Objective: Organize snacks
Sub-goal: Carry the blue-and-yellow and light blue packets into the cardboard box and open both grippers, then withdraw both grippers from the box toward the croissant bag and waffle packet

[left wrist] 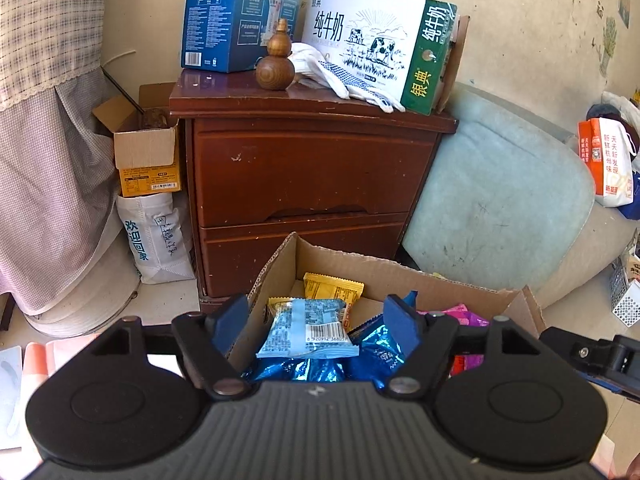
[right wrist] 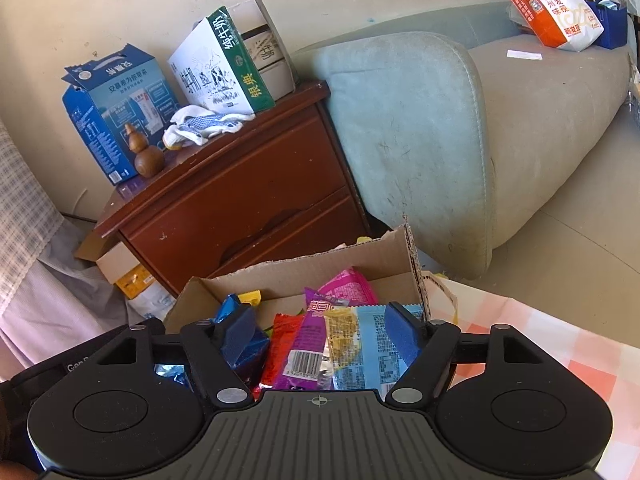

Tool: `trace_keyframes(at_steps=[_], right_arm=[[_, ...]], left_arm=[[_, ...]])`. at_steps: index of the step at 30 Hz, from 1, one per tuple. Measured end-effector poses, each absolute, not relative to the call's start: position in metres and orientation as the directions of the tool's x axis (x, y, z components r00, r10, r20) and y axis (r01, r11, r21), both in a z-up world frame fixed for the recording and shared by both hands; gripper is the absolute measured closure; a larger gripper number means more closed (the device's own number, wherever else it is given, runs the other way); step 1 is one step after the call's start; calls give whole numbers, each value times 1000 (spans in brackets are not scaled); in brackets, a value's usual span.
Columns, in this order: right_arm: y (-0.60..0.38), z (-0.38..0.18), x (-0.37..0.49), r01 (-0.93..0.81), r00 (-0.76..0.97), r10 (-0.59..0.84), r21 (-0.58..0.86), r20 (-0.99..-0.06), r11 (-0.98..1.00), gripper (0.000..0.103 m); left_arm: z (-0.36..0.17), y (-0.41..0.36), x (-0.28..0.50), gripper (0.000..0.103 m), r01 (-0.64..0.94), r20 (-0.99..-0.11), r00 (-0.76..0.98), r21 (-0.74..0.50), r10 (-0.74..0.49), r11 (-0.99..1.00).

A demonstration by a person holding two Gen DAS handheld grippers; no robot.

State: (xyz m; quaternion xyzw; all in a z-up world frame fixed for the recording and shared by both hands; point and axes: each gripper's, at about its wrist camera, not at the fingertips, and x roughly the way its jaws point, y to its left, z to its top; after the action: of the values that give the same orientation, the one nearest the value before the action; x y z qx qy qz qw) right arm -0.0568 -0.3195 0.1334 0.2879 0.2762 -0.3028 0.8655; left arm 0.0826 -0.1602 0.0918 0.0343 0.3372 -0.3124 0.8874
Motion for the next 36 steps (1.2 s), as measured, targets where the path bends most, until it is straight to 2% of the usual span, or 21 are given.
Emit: trace_keyframes(at_steps=[14, 23, 31, 36], right_arm=[[-280, 133, -53, 568, 669, -244, 271, -703, 777, 27], [-265, 111, -57, 517, 648, -40, 401, -761, 756, 27], [-261, 92, -54, 546, 600, -4, 406, -800, 733, 27], [-263, 79, -54, 583, 568, -30, 376, -822, 720, 27]], left_arm=[[89, -108, 85, 28, 553, -660, 595, -79, -459, 829], [75, -71, 104, 28, 508, -704, 575, -92, -417, 857], [44, -62, 110, 28, 490, -760, 532, -83, -373, 868], [29, -67, 106, 28, 498, -781, 523, -45, -341, 866]])
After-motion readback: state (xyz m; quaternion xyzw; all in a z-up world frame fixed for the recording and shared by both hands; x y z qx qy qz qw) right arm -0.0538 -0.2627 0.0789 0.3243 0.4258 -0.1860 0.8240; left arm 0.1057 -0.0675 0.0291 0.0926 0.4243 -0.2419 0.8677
